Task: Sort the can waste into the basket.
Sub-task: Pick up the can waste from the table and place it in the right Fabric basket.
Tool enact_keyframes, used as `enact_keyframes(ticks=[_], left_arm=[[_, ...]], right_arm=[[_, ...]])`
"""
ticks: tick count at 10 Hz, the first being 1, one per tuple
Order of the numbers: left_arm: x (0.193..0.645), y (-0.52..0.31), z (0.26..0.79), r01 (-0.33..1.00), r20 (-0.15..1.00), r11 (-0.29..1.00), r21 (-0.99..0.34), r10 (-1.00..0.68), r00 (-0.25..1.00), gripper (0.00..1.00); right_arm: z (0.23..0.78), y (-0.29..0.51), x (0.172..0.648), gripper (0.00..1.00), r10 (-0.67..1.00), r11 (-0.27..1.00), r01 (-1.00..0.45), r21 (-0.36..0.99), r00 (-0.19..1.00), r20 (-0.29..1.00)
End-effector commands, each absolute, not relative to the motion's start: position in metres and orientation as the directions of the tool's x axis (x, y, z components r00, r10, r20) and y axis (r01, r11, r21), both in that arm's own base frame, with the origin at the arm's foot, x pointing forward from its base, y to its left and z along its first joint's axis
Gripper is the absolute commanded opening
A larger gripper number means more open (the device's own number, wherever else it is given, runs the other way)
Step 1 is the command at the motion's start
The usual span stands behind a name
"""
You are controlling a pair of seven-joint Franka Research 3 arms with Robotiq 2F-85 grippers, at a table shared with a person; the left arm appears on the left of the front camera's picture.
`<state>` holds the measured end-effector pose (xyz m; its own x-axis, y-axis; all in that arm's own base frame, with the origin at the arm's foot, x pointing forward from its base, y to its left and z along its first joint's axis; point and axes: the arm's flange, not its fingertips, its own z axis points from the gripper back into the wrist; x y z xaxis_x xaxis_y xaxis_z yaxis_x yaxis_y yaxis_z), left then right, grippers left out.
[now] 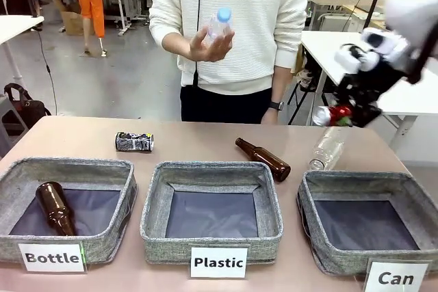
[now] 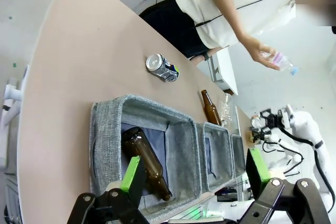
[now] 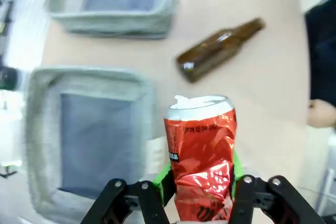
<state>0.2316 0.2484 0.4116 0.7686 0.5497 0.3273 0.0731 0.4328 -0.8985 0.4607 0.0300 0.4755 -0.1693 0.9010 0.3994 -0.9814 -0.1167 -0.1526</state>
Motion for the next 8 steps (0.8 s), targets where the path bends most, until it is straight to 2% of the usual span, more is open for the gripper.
enact_keyframes(ticks=[1, 5, 8], left_arm=[[0.232, 0.248, 0.412, 0.098, 0.345, 0.429, -0.898, 0.548, 0.762, 1.0], [0.232, 0.248, 0.412, 0.098, 0.345, 0.429, -0.898, 0.548, 0.762, 1.0], [0.232, 0.248, 0.412, 0.098, 0.345, 0.429, -0.898, 0.548, 0.762, 1.0]], right_arm=[[0.46, -0.002, 0.424, 0.0, 0.915, -0.053, -0.993, -0.11, -0.093, 0.393], [0.414, -0.02, 0.374, 0.0, 0.908, -0.071, -0.996, 0.047, -0.045, 0.416], [0.407, -0.02, 0.369, 0.0, 0.897, -0.133, -0.989, 0.062, -0.093, 0.432]])
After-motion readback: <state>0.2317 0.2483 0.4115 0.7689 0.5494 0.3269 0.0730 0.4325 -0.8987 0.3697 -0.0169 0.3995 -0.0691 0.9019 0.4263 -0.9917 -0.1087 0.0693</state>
